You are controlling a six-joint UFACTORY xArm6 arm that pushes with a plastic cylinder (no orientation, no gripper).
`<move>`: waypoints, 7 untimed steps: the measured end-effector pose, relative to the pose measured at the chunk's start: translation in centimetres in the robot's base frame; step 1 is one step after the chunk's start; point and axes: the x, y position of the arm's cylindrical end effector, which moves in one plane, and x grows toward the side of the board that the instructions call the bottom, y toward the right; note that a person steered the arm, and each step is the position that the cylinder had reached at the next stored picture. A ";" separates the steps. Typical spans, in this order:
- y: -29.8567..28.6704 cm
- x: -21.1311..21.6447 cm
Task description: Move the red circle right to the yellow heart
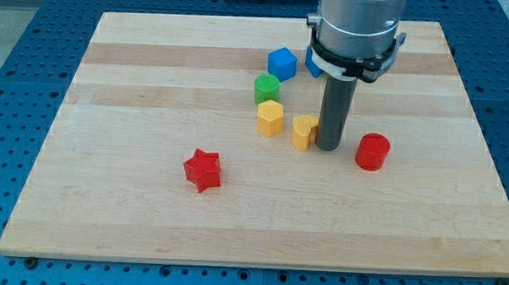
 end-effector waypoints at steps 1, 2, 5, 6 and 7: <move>3.4 -3.9; 2.7 -7.3; 1.0 -6.6; 0.2 -5.5; -0.8 -4.7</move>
